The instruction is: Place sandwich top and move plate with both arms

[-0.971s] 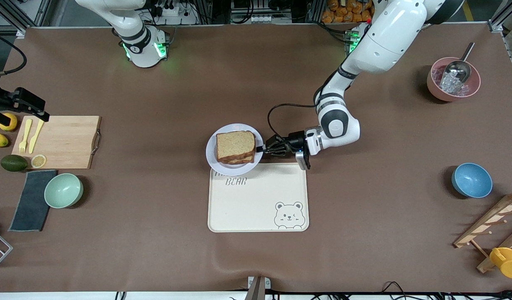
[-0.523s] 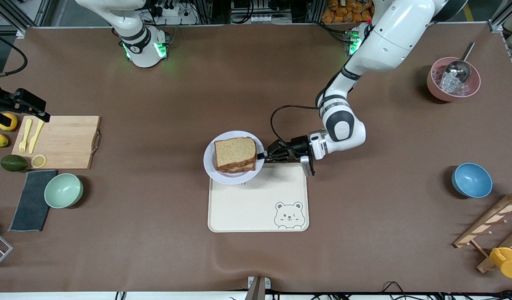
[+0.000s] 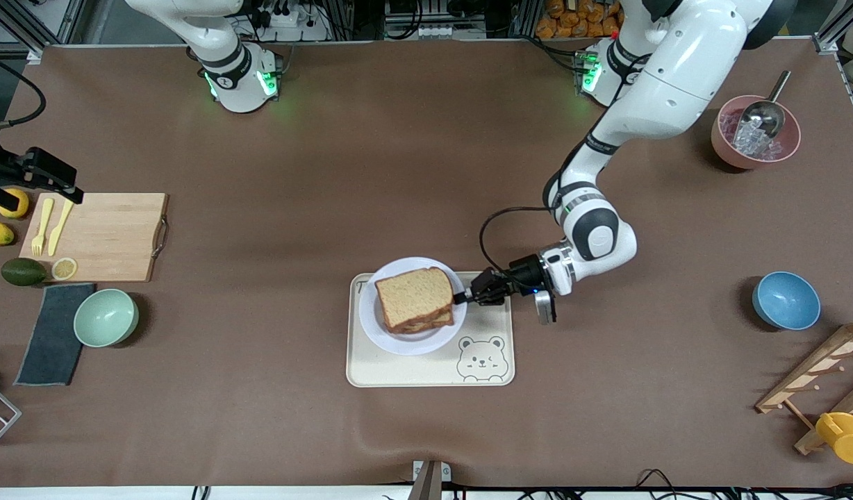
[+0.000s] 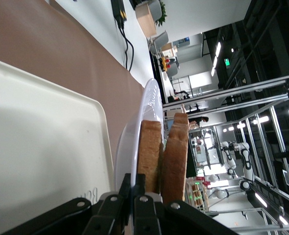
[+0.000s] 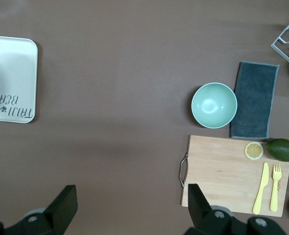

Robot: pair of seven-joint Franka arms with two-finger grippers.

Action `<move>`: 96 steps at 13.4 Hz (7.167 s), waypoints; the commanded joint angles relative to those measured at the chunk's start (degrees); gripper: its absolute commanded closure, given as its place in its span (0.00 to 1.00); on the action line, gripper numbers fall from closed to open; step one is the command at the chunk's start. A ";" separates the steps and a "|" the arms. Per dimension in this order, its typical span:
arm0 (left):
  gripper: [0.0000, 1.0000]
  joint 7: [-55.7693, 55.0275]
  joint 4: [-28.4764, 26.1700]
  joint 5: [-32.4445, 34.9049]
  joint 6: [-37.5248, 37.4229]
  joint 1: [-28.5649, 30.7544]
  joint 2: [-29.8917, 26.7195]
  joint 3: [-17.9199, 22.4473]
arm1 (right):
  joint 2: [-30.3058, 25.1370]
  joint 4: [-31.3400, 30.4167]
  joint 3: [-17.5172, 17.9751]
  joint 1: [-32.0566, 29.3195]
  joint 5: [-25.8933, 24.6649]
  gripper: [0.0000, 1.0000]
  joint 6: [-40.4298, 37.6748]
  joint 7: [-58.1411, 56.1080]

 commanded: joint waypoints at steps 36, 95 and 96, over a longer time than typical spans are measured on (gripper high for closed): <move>0.00 -12.70 4.38 10.66 0.05 5.19 8.34 0.24 | 0.15 -0.27 1.19 -1.75 -0.28 0.00 -0.12 0.35; 0.00 -78.89 12.21 116.40 -40.64 11.52 -42.46 9.83 | 0.67 -0.18 1.10 -2.28 0.16 0.00 -0.12 0.17; 0.00 -78.80 12.21 116.39 -40.73 11.52 -42.46 9.56 | 0.67 -0.18 1.10 -2.11 0.16 0.00 -0.12 0.17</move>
